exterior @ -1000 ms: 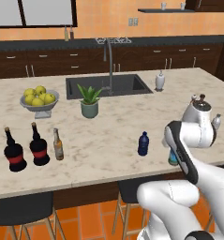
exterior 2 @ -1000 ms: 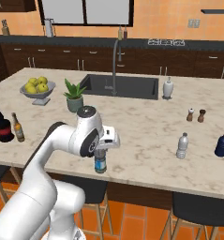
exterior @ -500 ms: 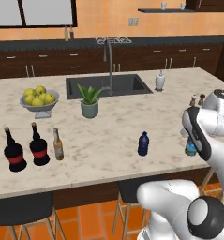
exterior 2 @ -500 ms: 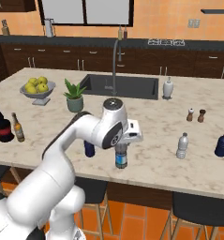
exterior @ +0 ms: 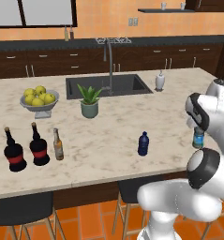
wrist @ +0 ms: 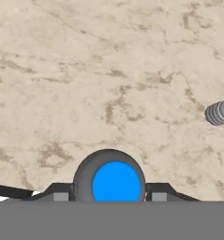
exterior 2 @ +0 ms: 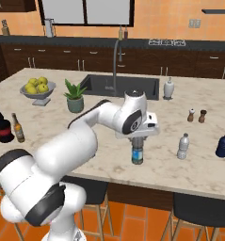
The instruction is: Move the plastic bottles in the middle to the plastics group, and the glass bottles in the middle to the glass group.
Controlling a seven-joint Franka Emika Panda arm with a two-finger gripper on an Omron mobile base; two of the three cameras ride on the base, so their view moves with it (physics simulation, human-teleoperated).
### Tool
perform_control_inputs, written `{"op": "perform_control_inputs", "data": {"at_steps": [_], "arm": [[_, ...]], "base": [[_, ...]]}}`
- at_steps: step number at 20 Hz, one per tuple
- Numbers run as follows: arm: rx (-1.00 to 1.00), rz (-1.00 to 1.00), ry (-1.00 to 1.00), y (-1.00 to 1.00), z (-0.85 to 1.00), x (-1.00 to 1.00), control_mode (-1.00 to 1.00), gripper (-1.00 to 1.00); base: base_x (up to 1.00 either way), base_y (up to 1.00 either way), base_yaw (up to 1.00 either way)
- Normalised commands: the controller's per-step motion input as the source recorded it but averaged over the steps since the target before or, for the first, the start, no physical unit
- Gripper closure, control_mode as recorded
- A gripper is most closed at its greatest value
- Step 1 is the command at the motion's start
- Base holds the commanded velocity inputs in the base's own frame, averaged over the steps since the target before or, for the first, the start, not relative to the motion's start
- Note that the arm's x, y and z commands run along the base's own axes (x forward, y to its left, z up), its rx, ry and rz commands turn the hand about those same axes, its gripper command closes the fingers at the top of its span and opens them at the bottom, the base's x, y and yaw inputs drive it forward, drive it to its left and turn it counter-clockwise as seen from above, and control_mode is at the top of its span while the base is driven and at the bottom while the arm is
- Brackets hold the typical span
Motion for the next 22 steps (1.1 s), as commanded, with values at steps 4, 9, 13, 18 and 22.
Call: {"op": "perform_control_inputs", "data": {"at_steps": [4, 9, 13, 18, 22], "arm": [[0.00, 0.00, 0.04, -0.40, -0.06, 0.50, -1.00, 1.00], [0.02, 0.00, -0.14, -0.33, 0.00, 0.00, -1.00, 1.00], [0.00, -0.01, -0.04, -0.13, -0.16, 0.09, -1.00, 1.00], [-0.01, -0.04, 0.00, -0.01, -0.01, 0.14, -1.00, 1.00], [0.00, -0.12, 0.00, -0.14, 0.00, 0.37, -1.00, 1.00]], "base": [[0.00, 0.00, 0.00], [0.00, 0.00, 0.00], [0.00, 0.00, 0.00], [0.00, 0.00, 0.00], [0.00, 0.00, 0.00]]}}
